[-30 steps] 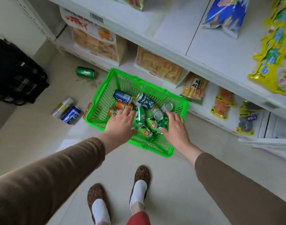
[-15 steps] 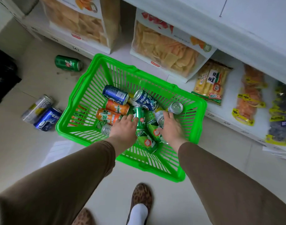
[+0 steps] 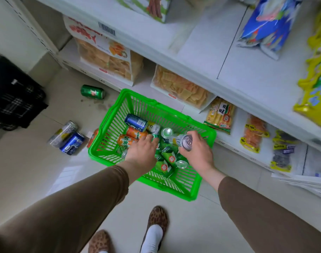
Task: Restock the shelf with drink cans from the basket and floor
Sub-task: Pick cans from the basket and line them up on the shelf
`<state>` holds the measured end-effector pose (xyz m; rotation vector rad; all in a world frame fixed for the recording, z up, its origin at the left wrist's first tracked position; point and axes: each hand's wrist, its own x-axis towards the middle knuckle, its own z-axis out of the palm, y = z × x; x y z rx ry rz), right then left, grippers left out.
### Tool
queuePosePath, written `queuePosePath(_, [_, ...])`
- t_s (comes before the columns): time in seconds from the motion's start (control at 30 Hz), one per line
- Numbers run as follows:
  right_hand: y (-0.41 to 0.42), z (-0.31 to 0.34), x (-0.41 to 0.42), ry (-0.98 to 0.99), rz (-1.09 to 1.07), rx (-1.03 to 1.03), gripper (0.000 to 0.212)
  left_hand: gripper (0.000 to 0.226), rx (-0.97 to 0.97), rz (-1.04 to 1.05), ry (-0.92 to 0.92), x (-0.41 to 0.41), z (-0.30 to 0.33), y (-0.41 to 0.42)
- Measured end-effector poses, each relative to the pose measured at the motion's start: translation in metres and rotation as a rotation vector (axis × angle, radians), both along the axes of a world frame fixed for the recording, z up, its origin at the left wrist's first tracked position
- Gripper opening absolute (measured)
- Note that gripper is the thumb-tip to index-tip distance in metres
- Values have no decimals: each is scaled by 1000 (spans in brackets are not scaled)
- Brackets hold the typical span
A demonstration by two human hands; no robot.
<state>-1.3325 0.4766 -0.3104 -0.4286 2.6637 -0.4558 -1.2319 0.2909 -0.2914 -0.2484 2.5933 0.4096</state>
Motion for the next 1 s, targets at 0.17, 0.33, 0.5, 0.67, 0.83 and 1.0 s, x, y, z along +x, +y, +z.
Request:
queuePosePath(0.17, [-13, 157, 19, 66, -71, -180, 59, 76, -9, -4, 149, 6, 142, -14])
queuePosePath(0.33, [-31, 327, 42, 173, -33, -298, 59, 76, -21, -28, 312, 15, 301, -36])
queuePosePath(0.5, [-52, 478, 43, 299, 25, -406, 60, 80, -63, -57, 497, 14, 438, -59])
queuePosePath(0.67, [-70, 586, 17, 365, 24, -569, 60, 80, -100, -66, 643, -6, 531, -73])
queuePosePath(0.83, [-89, 653, -29, 418, -30, -642, 56, 85, -75, -16, 716, -47, 582, -84])
queuePosePath(1.0, [-112, 668, -109, 304, -101, -651, 51, 85, -83, 35, 692, -105, 599, -97])
